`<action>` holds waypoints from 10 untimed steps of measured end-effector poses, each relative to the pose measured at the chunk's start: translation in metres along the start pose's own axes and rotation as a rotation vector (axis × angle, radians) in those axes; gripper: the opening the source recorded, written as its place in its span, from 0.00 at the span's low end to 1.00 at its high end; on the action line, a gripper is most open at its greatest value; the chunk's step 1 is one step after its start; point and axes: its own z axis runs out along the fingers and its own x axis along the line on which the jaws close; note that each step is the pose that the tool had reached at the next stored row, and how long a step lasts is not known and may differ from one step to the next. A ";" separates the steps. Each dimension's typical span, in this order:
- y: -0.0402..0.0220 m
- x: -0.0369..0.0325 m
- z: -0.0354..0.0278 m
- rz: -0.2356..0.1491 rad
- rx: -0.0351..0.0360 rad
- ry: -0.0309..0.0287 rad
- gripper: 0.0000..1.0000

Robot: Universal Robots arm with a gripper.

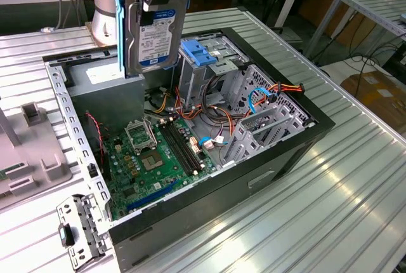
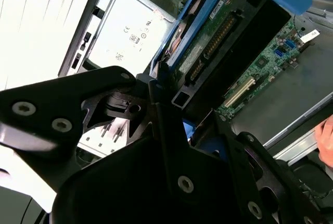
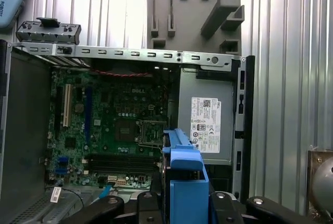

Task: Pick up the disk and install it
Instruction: 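Pick up the disk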

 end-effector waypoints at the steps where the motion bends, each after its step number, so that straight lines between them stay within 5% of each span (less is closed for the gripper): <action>1: -0.0002 0.0011 -0.0001 0.000 0.0000 0.0000 0.37; 10: -0.0027 0.0105 -0.0004 0.000 0.0000 0.0000 0.37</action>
